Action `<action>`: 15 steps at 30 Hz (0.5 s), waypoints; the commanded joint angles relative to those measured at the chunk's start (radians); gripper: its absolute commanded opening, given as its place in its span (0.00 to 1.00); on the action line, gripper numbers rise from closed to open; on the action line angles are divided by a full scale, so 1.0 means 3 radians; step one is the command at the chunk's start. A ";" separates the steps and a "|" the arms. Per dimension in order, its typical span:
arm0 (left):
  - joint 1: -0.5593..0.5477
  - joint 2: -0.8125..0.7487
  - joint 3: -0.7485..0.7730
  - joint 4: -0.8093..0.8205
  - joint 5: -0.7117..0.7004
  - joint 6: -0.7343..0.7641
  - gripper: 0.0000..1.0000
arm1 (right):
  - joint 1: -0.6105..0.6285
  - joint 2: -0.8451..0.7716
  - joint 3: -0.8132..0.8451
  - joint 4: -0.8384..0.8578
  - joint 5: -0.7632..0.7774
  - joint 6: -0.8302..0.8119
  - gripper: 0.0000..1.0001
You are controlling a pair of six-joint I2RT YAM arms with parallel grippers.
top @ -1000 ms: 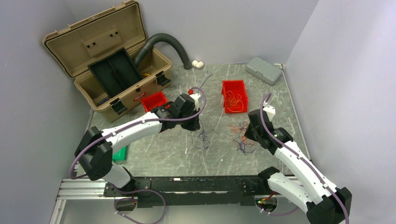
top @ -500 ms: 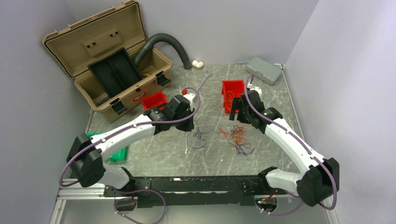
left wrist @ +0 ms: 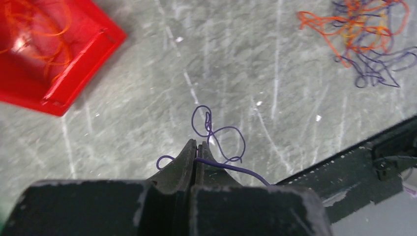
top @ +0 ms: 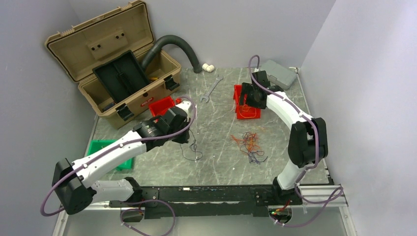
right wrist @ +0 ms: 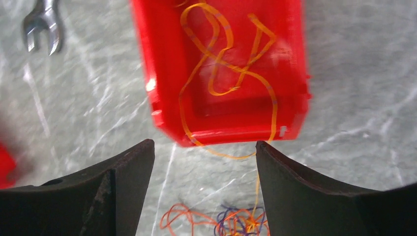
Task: Untangle the cables
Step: Pick up the cable from the bin.
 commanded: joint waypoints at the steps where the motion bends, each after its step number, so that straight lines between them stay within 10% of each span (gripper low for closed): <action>1: -0.0003 -0.0281 0.0027 -0.0392 -0.0510 -0.0176 0.00 | 0.0328 -0.0302 -0.0015 0.0274 -0.0819 -0.0453 0.78; 15: 0.0257 -0.1202 0.1038 -0.2050 -0.2003 -0.0331 0.00 | 0.1937 -0.0351 -0.0037 0.1066 -0.0690 -0.0327 0.72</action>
